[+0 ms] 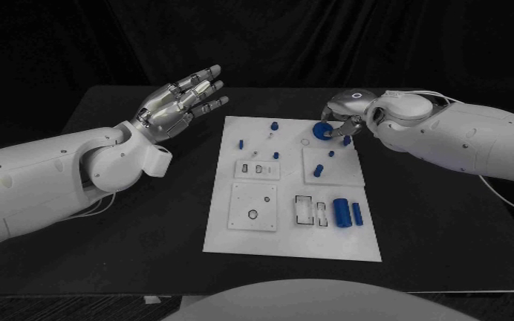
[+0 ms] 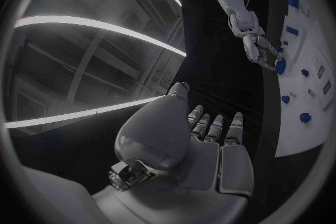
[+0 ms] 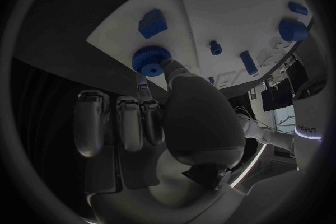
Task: Assemble the parts on the task board
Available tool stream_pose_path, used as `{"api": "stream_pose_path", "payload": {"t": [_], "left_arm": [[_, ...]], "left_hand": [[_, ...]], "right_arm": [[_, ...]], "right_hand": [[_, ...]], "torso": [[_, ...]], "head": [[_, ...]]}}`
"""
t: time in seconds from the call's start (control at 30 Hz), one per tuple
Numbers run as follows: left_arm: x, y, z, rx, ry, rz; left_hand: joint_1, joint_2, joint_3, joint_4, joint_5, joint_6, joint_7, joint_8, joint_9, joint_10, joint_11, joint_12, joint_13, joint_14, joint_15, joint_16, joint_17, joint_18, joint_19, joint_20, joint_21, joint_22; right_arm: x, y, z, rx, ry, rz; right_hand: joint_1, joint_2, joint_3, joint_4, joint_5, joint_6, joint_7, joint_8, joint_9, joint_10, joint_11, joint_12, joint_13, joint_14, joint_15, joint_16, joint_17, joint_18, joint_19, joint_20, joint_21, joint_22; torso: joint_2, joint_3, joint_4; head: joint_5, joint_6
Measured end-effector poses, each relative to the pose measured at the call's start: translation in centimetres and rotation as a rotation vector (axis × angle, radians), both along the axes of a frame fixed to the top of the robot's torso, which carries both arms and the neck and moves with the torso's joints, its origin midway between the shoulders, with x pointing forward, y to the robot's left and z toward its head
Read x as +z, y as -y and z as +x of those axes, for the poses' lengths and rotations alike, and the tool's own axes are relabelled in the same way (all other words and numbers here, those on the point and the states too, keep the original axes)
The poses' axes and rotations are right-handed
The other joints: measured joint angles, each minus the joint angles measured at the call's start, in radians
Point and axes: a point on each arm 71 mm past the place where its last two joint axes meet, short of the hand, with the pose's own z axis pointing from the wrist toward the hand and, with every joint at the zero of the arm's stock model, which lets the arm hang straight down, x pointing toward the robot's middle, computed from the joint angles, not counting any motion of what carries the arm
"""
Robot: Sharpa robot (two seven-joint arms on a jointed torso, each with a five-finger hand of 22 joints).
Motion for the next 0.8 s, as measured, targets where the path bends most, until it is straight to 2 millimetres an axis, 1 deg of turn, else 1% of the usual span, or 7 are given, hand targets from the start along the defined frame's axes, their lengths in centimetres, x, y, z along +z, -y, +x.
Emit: {"api": "stream_pose_path", "payload": {"t": [0.07,0.2,0.3,0.37,0.43,0.63,0.8], "left_arm": [[0.0,0.0,0.0,0.0,0.0,0.0],[0.0,0.0,0.0,0.0,-0.001,0.0],[0.0,-0.1,0.0,0.001,-0.001,0.001],[0.0,-0.1,0.0,0.001,-0.001,0.001],[0.0,-0.1,0.0,0.001,-0.001,0.001],[0.0,-0.1,0.0,0.001,-0.002,0.002],[-0.1,0.1,0.1,-0.002,-0.002,0.002]], "left_hand": [[0.001,0.001,0.0,0.0,0.0,0.0,0.0,0.0,0.0,0.0,0.0,0.0,0.0,0.0,0.0,0.0,0.0,0.0,0.0,0.0,0.0,0.0],[0.001,0.001,0.0,0.0,0.004,0.0,0.0,0.0,0.0,0.0,0.0,0.0,0.0,0.0,0.0,0.0,0.0,0.0,0.0,0.0,0.0,-0.001],[0.001,0.001,0.0,0.0,0.004,0.0,0.0,0.0,0.0,0.0,0.0,0.0,0.0,0.0,0.0,0.0,0.0,0.0,0.0,0.0,0.0,-0.001],[0.001,0.001,0.0,0.0,0.004,0.0,0.0,0.0,0.0,0.0,0.0,0.0,0.0,0.0,0.0,0.0,0.0,0.0,0.0,0.0,0.0,-0.001],[0.001,0.001,0.0,0.0,0.004,0.0,0.0,0.002,0.0,0.0,0.0,0.0,0.0,0.0,0.0,0.0,0.0,0.0,0.0,0.0,0.0,-0.001],[0.001,0.001,0.0,0.0,0.004,0.0,0.0,0.004,0.001,0.0,0.0,0.0,0.0,0.0,0.0,0.0,0.001,0.0,0.0,0.0,0.0,-0.001],[0.005,-0.003,0.003,-0.003,0.004,0.0,0.0,0.004,0.001,0.0,0.0,0.0,0.0,0.0,0.0,0.0,0.001,0.0,0.0,0.0,0.0,-0.001]], "right_arm": [[0.0,0.0,0.0,0.002,0.002,0.002],[0.1,-0.2,-0.3,0.012,0.007,0.011],[0.1,-0.6,-0.7,0.028,0.009,0.02],[0.1,-1.0,-1.0,0.04,0.011,0.027],[0.3,-1.4,-1.1,0.053,0.014,0.033],[1.7,-3.6,-1.3,0.106,0.041,0.061],[2.0,-5.5,-1.4,0.142,0.044,0.073]], "right_hand": [[0.003,0.003,0.003,-0.003,0.003,0.0,0.0,0.0,0.0,0.0,0.0,0.0,0.0,0.0,0.0,0.0,0.0,0.0,0.0,0.0,0.0,0.0],[0.008,0.0,0.003,-0.006,0.003,0.0,0.0,0.0,0.0,0.0,0.0,0.0,0.0,0.0,0.0,0.0,0.0,0.0,0.0,0.0,0.0,0.0],[0.01,-0.003,0.003,-0.006,0.008,0.0,0.0,0.001,0.0,0.0,0.0,0.0,0.0,0.0,0.0,0.0,0.0,0.0,0.0,0.0,0.0,0.0],[0.011,-0.004,0.002,-0.006,0.008,0.0,0.0,0.011,0.0,0.0,0.0,0.0,0.0,0.0,0.0,0.0,0.0,0.0,0.0,0.0,0.0,0.0],[0.011,-0.004,0.001,-0.007,0.008,0.0,0.0,0.011,0.0,0.0,0.0,0.0,0.0,0.0,0.0,0.0,0.0,0.0,0.0,0.0,0.0,0.0],[0.009,-0.002,0.001,-0.007,0.008,0.0,0.0,0.011,0.0,0.0,0.0,0.0,0.0,0.0,0.0,0.0,0.0,0.0,0.0,0.0,0.0,0.001],[0.007,0.0,0.001,-0.007,0.007,0.0,0.0,0.011,0.0,0.0,0.0,0.0,0.0,0.0,0.0,0.0,0.0,0.0,0.0,0.0,-0.004,0.001]], "torso": [[0.0,0.0,0.0],[0.0,0.0003,0.0],[0.0,0.0005,0.0],[-0.001,0.0005,-0.0001],[-0.001,0.0006,-0.0001],[-0.001,0.0005,-0.0007],[-0.002,-0.0001,-0.0013]], "head": [[0.001,0.0],[0.002,0.002],[0.0,0.003],[-0.002,0.003],[-0.003,0.003],[-0.003,0.002],[0.0,0.001]]}}
